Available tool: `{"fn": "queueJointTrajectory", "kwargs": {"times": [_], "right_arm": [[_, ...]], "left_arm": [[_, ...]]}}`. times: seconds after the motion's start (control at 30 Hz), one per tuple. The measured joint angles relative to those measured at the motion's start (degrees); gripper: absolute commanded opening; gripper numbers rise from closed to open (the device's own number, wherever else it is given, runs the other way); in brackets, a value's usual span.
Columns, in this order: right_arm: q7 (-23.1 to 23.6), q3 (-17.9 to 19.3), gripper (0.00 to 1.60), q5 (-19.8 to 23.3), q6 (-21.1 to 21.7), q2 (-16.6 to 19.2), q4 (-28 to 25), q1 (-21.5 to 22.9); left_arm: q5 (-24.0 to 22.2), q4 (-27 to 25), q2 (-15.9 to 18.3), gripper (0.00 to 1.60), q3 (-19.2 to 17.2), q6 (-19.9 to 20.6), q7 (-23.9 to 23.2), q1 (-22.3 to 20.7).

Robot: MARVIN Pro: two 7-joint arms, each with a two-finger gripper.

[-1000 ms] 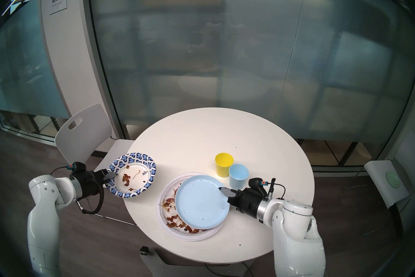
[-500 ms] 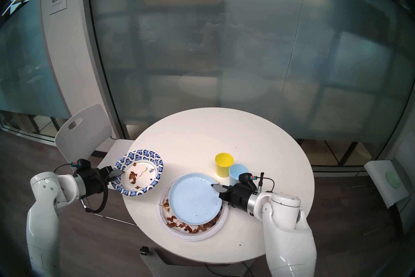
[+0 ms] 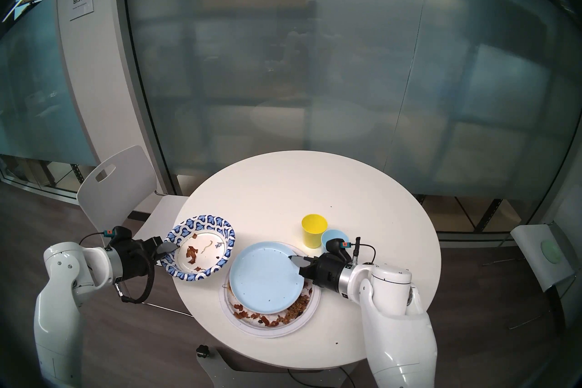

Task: Stack the plates into one stack

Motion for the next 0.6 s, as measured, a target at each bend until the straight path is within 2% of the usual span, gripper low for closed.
{"fn": "queueJointTrajectory", "kwargs": {"times": [0.43,0.47,0.5,0.6], "right_arm": [[-0.18,-1.17,0.00,-3.25,-0.23,0.26,-0.48,0.13],[-0.18,-1.18,0.13,-3.42,-0.25,0.27,-0.56,0.12],[-0.18,-1.18,0.43,-3.75,-0.29,0.30,-0.72,0.10],[-0.18,-1.18,0.53,-4.23,-0.35,0.32,-0.99,0.07]], "left_arm": [[-2.97,-0.85,0.85,0.00,0.43,0.00,2.65,0.60],[-3.08,-0.87,0.91,0.00,0.45,0.00,2.73,0.62],[-3.32,-0.90,1.02,0.00,0.50,0.00,2.85,0.67],[-3.67,-1.05,1.19,0.00,0.64,0.00,2.90,0.77]]}}
